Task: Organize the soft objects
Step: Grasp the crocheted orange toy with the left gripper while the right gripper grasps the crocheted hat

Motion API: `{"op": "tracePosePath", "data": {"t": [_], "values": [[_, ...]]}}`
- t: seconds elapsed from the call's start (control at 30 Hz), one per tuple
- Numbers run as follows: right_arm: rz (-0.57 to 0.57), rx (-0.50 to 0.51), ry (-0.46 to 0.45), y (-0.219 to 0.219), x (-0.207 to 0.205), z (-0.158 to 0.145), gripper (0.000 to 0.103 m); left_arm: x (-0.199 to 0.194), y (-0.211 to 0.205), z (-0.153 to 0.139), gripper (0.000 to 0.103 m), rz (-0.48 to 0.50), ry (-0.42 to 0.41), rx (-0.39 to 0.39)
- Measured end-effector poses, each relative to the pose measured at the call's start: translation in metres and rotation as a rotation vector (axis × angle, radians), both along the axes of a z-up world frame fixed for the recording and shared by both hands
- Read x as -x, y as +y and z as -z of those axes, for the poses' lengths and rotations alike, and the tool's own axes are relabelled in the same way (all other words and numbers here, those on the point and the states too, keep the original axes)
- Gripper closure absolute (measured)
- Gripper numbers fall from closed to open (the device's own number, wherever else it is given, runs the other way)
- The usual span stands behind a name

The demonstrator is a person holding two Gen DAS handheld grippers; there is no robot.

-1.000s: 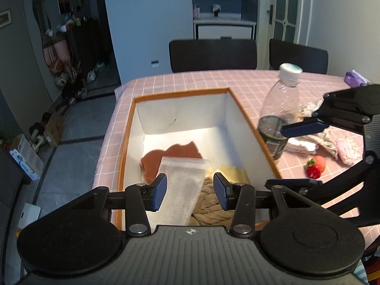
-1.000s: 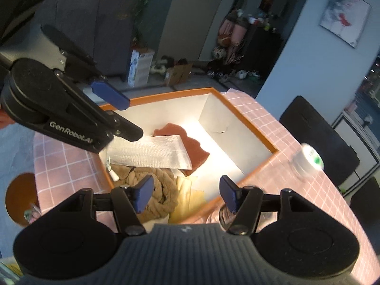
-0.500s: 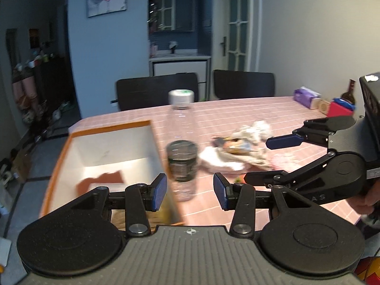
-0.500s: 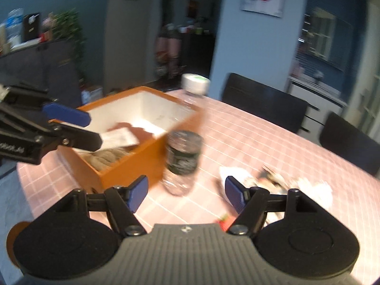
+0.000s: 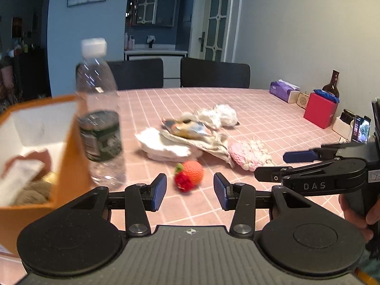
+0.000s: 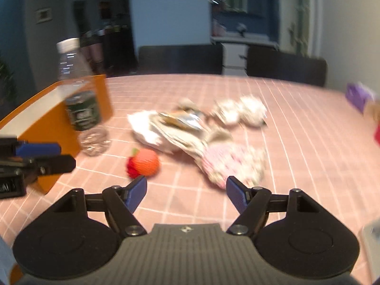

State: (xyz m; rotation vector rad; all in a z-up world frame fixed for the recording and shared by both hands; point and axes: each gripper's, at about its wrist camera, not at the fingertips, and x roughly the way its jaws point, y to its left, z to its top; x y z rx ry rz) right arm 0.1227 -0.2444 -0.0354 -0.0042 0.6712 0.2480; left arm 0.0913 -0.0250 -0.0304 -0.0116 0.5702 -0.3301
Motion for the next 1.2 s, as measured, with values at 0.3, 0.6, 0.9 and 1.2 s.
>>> {"op": "tracePosePath", "data": {"t": [0.3,0.6,0.9,1.2], "values": [[0.133,-0.022,-0.025,-0.023,-0.026,0.022,0.024,-0.039,-0.026,0.032,0.030,-0.023,0.019,-0.025],[0.234,-0.012,-0.011,-0.028,-0.067,0.043,0.005,-0.075,-0.044,0.054,0.030,-0.063,0.073,-0.116],[0.205,-0.047,0.075,-0.030,-0.095,0.066,0.007,-0.091,-0.045,0.059,0.045,-0.073,0.105,-0.115],[0.196,-0.044,0.059,-0.032,-0.092,0.067,0.031,-0.092,-0.048,0.058,0.053,-0.069,0.100,-0.110]]}}
